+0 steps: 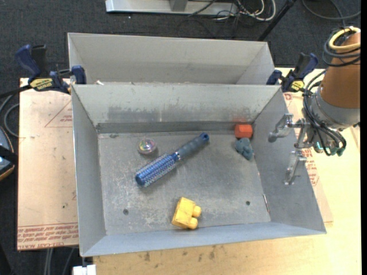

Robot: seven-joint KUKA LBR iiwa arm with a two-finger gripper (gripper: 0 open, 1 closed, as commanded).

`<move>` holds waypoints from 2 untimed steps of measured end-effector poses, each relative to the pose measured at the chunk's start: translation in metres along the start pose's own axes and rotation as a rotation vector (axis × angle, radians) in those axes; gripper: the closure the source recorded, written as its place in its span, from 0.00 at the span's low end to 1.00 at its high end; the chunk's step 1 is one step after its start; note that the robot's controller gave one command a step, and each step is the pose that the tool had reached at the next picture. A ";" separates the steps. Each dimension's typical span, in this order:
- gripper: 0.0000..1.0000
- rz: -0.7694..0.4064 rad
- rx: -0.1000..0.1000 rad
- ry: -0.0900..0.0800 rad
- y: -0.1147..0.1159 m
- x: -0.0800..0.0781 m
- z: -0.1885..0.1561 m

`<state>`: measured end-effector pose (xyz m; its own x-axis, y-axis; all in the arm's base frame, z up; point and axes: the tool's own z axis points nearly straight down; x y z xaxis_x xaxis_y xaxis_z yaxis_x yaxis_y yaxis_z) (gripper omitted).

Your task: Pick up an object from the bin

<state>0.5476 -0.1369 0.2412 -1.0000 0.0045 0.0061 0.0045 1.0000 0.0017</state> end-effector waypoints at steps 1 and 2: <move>0.00 -0.154 -0.002 0.002 0.042 0.063 0.123; 0.00 0.021 0.000 -0.013 0.069 -0.066 0.143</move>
Offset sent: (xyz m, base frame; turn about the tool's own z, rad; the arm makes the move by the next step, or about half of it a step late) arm -0.0616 0.0401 -0.1184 -0.1549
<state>0.6126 -0.0676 0.0978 -0.9997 0.0255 -0.0066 0.0254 0.9997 0.0021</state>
